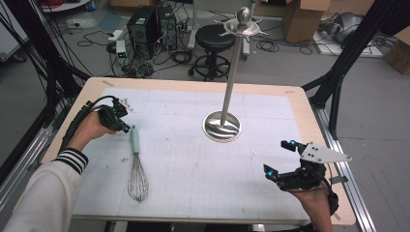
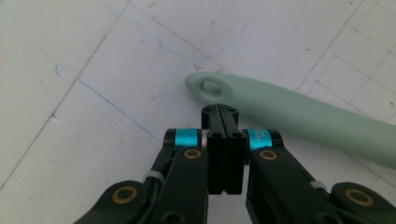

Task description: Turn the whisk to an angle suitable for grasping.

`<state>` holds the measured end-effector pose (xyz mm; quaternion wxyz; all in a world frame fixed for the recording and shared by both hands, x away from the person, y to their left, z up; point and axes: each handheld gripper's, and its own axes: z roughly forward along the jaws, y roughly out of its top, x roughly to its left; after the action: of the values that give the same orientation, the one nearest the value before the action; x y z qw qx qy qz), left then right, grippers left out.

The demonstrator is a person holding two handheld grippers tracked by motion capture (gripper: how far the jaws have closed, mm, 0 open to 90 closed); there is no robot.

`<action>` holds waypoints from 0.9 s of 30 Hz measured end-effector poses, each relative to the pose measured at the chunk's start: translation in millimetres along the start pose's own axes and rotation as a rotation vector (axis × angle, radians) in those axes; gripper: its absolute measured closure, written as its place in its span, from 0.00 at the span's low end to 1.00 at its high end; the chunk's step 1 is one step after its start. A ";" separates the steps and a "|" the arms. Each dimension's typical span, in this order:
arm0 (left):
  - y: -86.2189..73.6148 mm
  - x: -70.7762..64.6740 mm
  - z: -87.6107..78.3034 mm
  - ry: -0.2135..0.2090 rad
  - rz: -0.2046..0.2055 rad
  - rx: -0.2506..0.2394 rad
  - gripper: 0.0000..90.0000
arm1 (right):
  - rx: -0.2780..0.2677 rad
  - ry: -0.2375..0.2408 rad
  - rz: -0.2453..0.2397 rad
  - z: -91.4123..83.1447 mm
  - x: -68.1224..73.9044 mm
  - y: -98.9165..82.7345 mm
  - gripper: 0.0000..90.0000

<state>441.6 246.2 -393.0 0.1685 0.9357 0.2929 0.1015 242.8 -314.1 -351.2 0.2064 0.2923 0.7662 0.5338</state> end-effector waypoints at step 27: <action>10.8 -2.9 13.9 0.019 -0.009 0.050 1.00 | -0.020 0.019 0.003 1.5 0.3 1.5 0.01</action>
<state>448.8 232.7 -402.1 0.1427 0.9373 0.3012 0.1024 243.9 -312.4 -350.2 0.2012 0.2862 0.7624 0.5444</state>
